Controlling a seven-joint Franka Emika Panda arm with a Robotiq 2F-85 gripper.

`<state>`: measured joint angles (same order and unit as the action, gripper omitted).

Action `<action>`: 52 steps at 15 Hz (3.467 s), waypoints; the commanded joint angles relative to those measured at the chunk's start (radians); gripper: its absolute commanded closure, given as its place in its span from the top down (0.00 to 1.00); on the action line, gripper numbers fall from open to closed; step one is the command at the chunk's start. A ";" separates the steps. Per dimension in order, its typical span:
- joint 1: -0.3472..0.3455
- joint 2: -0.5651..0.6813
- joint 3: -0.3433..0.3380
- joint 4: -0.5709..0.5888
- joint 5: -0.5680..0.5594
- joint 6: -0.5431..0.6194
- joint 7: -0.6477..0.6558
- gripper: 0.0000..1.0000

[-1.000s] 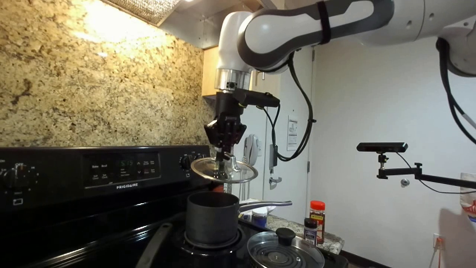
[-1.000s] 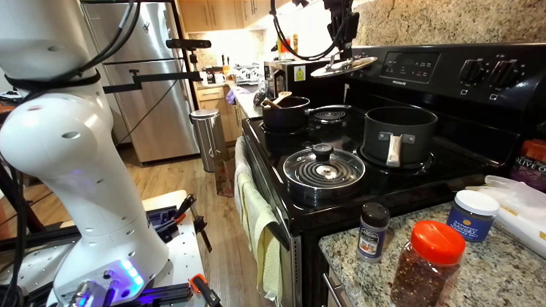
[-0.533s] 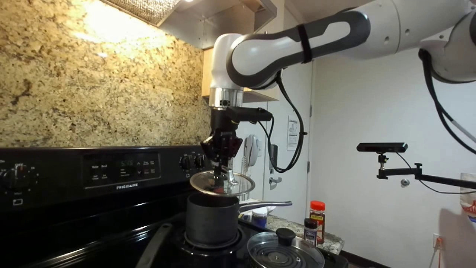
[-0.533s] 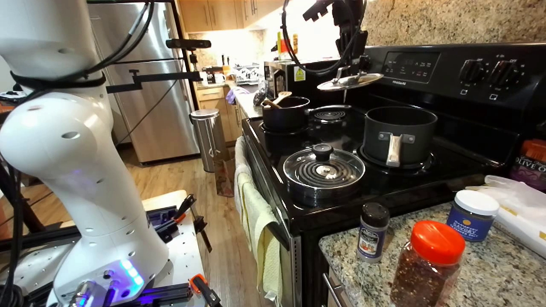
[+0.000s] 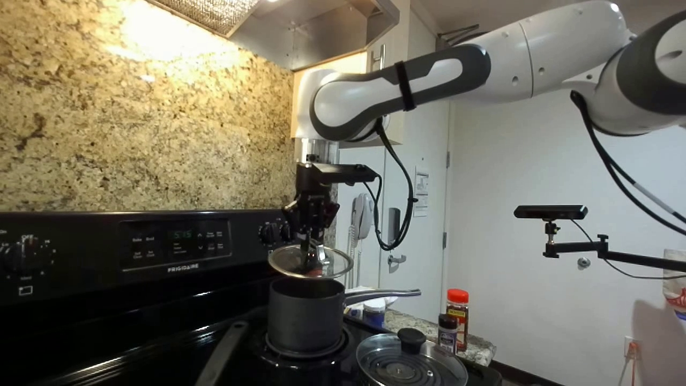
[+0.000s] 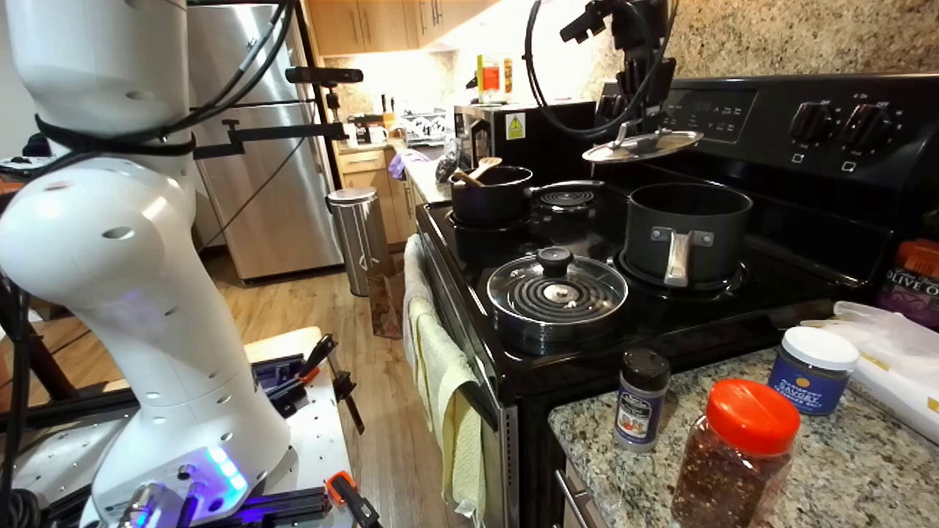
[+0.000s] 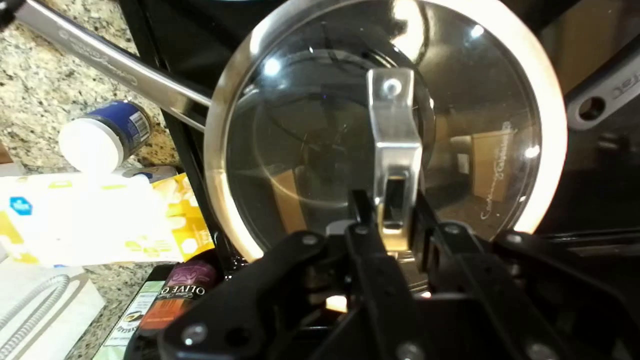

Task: Remove the lid from the stove and put it on top of the pot on the upper right plate

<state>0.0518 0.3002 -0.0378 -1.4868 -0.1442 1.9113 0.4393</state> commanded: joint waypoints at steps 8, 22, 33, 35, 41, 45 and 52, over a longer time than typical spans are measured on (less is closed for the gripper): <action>-0.016 0.161 -0.034 0.218 0.050 -0.002 0.013 0.05; -0.030 0.173 -0.070 0.200 0.068 -0.014 0.077 0.05; -0.053 0.195 -0.087 0.217 0.108 -0.083 0.094 0.05; -0.058 0.194 -0.079 0.222 0.133 -0.104 0.084 0.05; -0.065 0.207 -0.076 0.246 0.185 -0.170 0.087 0.05; -0.068 0.214 -0.074 0.295 0.194 -0.204 0.078 0.05; -0.067 0.242 -0.077 0.390 0.193 -0.301 0.095 0.05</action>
<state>0.0002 0.5112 -0.1238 -1.1789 0.0289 1.6783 0.5216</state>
